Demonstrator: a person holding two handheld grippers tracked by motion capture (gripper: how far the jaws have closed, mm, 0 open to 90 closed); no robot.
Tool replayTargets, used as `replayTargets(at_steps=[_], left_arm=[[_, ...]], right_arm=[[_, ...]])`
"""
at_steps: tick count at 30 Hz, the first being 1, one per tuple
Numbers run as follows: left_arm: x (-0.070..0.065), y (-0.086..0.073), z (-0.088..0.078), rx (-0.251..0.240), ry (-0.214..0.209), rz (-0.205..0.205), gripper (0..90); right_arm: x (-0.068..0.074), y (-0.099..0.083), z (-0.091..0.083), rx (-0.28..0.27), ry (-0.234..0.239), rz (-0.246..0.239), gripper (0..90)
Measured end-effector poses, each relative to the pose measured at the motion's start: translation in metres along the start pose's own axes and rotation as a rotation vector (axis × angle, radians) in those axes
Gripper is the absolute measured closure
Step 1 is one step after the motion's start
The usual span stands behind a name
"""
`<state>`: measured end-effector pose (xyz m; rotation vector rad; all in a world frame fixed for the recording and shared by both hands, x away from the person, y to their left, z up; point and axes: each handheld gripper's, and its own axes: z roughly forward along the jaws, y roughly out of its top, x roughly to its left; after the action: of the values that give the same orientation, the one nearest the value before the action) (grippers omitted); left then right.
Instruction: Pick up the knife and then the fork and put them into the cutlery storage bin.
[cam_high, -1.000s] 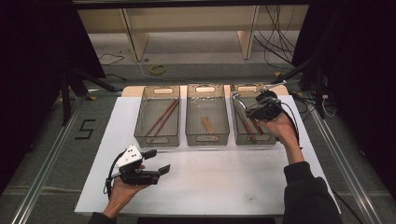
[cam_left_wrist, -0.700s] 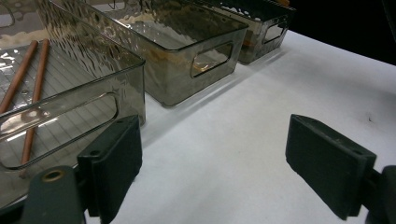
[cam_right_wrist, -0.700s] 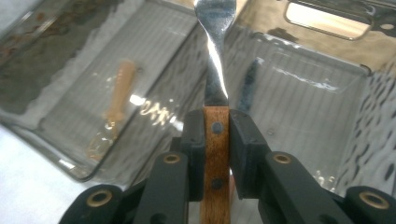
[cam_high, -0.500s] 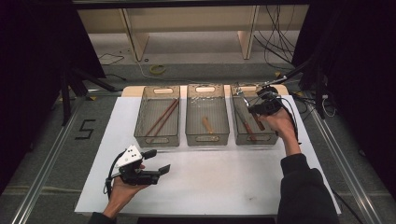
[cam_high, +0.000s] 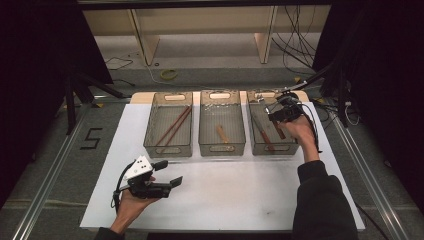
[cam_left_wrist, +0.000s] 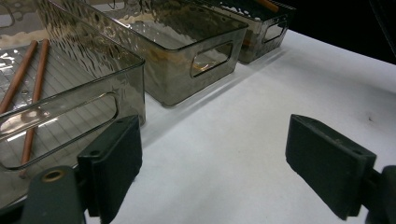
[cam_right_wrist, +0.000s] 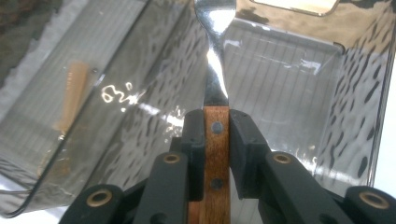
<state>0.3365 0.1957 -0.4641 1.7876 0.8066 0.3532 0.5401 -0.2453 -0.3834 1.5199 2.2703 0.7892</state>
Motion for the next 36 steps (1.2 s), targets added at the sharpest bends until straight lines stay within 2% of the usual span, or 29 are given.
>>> replayTargets(at_steps=[10, 32, 34, 36], left_arm=[[0.0, 0.0, 0.0, 0.0, 0.0, 0.002, 18.0], [0.0, 0.0, 0.0, 0.0, 0.0, 0.003, 18.0], [0.0, 0.0, 0.0, -0.001, 0.0, 0.004, 18.0], [0.0, 0.0, 0.0, 0.0, -0.001, 0.001, 18.0]], right_arm=[[-0.002, -0.001, 0.01, 0.022, -0.024, 0.018, 77.8], [0.0, -0.009, 0.024, 0.064, -0.025, 0.02, 77.5], [0.001, -0.009, 0.026, 0.072, -0.022, 0.021, 76.5], [0.002, -0.009, 0.027, 0.083, -0.012, 0.019, 71.4]])
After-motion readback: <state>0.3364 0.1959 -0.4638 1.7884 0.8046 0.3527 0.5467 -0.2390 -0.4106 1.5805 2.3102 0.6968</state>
